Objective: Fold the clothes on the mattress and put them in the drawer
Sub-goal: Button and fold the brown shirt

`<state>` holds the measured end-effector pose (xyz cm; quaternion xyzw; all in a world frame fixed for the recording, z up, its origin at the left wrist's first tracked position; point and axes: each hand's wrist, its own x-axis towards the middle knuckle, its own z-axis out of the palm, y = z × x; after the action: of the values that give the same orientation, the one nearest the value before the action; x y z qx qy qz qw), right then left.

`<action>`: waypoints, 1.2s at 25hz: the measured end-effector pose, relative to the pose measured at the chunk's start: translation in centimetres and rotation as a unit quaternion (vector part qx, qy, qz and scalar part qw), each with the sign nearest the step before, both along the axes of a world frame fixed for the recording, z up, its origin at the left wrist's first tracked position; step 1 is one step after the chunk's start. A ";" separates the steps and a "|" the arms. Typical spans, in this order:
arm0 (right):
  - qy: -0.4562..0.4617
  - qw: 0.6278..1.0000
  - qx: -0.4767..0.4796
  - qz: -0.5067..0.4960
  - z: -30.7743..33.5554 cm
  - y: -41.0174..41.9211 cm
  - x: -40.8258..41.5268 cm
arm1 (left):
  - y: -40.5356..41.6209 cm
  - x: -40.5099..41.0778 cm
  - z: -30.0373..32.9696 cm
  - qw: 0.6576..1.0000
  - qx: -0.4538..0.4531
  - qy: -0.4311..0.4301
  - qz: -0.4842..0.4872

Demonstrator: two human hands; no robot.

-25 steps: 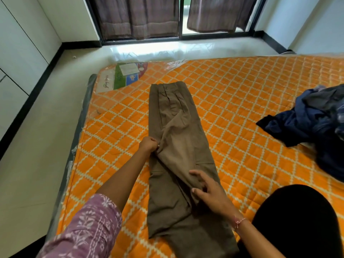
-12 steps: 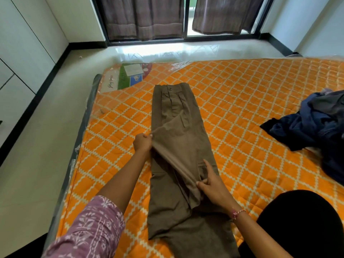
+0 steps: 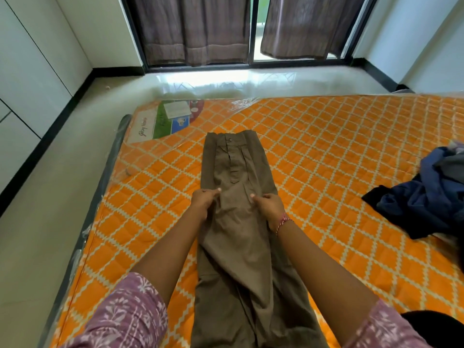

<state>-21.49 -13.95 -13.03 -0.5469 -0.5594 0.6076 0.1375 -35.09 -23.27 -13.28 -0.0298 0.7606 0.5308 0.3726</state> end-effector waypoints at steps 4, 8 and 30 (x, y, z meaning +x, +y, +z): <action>-0.063 0.992 0.045 -0.097 -1.7 0.5 1.7 | 0.8 0.4 -1.6 0.993 -0.050 0.105 0.022; -0.088 0.986 0.139 -0.041 -2.1 0.4 1.6 | 1.7 3.2 -1.5 0.857 -0.220 0.448 -0.126; -0.241 0.722 0.443 0.474 -4.9 -6.2 9.2 | -9.3 7.1 -6.1 0.692 -0.254 0.527 -0.422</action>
<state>-12.25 -20.18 -17.93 -0.2152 -0.9653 0.1236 -0.0811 -27.97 -32.61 -19.34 0.4862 0.8701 0.0328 0.0734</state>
